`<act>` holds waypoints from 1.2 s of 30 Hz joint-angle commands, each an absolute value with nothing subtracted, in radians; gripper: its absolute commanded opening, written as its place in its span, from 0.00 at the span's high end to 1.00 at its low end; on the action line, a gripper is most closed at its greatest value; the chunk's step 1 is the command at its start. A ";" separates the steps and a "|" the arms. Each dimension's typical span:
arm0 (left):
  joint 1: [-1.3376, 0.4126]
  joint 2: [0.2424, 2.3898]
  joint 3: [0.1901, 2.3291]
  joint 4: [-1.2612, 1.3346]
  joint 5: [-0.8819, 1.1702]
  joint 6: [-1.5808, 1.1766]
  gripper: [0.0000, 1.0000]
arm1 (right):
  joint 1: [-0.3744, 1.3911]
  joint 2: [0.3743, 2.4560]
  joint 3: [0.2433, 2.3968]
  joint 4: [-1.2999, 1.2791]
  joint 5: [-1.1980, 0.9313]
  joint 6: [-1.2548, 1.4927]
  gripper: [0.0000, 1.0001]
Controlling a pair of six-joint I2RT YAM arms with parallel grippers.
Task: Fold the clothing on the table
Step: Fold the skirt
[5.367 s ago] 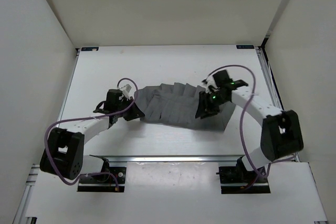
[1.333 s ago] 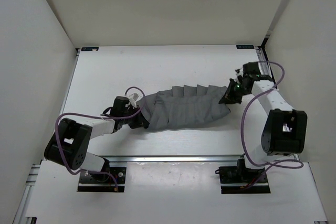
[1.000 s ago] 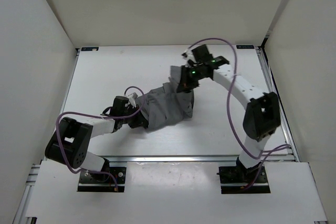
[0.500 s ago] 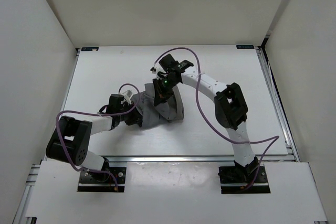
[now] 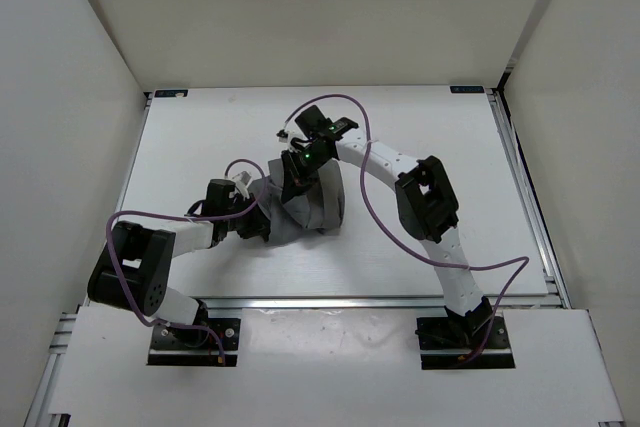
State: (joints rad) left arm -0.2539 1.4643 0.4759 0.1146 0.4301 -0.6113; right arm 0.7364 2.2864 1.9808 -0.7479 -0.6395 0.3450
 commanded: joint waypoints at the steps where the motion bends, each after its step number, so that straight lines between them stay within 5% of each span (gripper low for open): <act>1: -0.245 1.453 0.477 0.138 0.430 -0.611 1.00 | 0.744 2.299 2.003 -0.678 -0.771 0.359 0.96; 3: -0.238 1.456 0.480 0.132 0.436 -0.615 1.00 | 0.724 2.303 1.994 -0.615 -0.888 0.362 0.72; 8: -0.155 1.407 0.563 0.069 0.486 -0.592 0.99 | 0.706 2.186 1.977 -0.456 -1.072 0.353 0.53; 16: -0.002 1.276 0.742 -0.190 0.459 -0.494 0.99 | 0.534 1.879 1.581 -0.265 -1.000 0.436 0.58; 21: -0.084 1.246 0.854 -0.180 0.610 -0.565 1.00 | 0.407 1.769 1.381 -0.288 -0.967 0.426 0.62; 26: -0.234 1.258 0.685 0.118 0.701 -0.790 1.00 | 0.312 1.691 1.246 -0.206 -0.963 0.483 0.62; 36: -0.138 1.210 0.304 0.058 0.575 -0.696 1.00 | 0.324 1.678 1.207 -0.167 -0.943 0.506 0.63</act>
State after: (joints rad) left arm -0.1734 1.2617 0.3477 0.0456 0.6228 -0.7319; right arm 0.3042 1.7229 1.2133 -0.2192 -0.9443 0.4946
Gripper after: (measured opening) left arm 0.025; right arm 0.372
